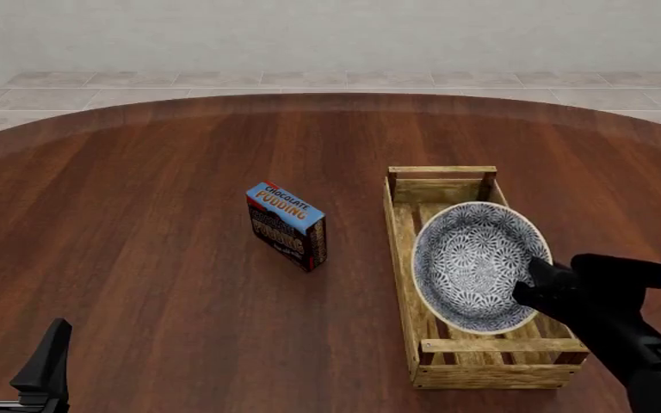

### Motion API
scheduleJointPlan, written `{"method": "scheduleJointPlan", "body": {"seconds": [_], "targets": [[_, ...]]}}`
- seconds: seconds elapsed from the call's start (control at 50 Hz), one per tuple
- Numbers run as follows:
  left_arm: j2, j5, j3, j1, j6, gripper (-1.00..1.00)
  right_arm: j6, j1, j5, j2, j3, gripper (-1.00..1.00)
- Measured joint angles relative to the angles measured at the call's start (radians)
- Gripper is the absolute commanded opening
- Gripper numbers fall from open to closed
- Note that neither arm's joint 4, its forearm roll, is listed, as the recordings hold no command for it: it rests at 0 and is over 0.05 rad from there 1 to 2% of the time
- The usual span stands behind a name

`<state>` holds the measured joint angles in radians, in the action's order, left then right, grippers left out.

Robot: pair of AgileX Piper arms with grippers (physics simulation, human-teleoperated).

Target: Pick up the bowl on the left and put it in the tray.

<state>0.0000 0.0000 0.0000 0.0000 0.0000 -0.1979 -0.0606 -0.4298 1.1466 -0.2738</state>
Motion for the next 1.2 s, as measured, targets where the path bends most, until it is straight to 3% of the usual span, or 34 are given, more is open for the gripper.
{"method": "scheduleJointPlan", "body": {"seconds": [1.2], "targets": [[0.0,0.0,0.0,0.0,0.0,1.0,-0.018,0.002,-0.1,0.129,-0.009,-1.0]]}}
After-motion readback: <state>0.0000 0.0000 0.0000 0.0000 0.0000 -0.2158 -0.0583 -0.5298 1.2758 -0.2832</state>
